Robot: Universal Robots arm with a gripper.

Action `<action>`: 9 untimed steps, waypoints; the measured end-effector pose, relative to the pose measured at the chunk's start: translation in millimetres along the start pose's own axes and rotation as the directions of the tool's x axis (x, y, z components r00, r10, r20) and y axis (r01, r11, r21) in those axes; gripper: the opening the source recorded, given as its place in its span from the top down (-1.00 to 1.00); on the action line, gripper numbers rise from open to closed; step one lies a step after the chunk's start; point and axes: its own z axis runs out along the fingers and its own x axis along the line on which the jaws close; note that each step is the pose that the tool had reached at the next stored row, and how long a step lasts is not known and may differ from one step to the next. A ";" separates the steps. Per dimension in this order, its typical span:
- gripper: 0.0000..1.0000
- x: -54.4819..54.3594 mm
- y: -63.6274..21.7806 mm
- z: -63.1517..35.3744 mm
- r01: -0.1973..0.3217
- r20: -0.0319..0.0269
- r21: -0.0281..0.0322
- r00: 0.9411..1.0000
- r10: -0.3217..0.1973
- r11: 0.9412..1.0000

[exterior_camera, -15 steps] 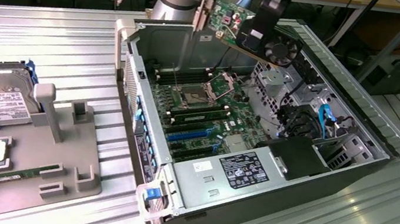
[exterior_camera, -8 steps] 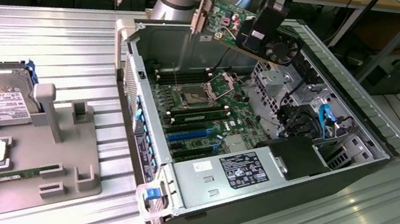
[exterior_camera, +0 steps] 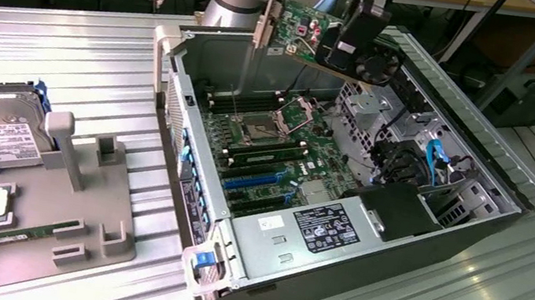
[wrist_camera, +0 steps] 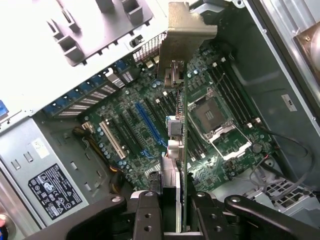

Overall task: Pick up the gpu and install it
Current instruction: 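Insert the gpu into the slot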

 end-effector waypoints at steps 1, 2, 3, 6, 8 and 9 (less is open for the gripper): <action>0.44 0.0 0.0 0.0 0.010 0.000 0.000 1.000 -0.010 1.000; 0.44 0.0 0.0 0.0 0.021 -0.001 0.000 1.000 -0.021 1.000; 0.44 0.0 0.0 0.0 0.032 -0.001 -0.001 0.999 -0.032 0.999; 0.44 0.0 0.0 0.0 0.072 -0.002 -0.001 0.997 -0.072 0.997; 0.44 0.0 0.0 0.0 0.097 -0.003 -0.002 0.995 -0.097 0.995; 0.44 0.0 0.0 0.0 0.108 -0.003 -0.002 0.994 -0.108 0.994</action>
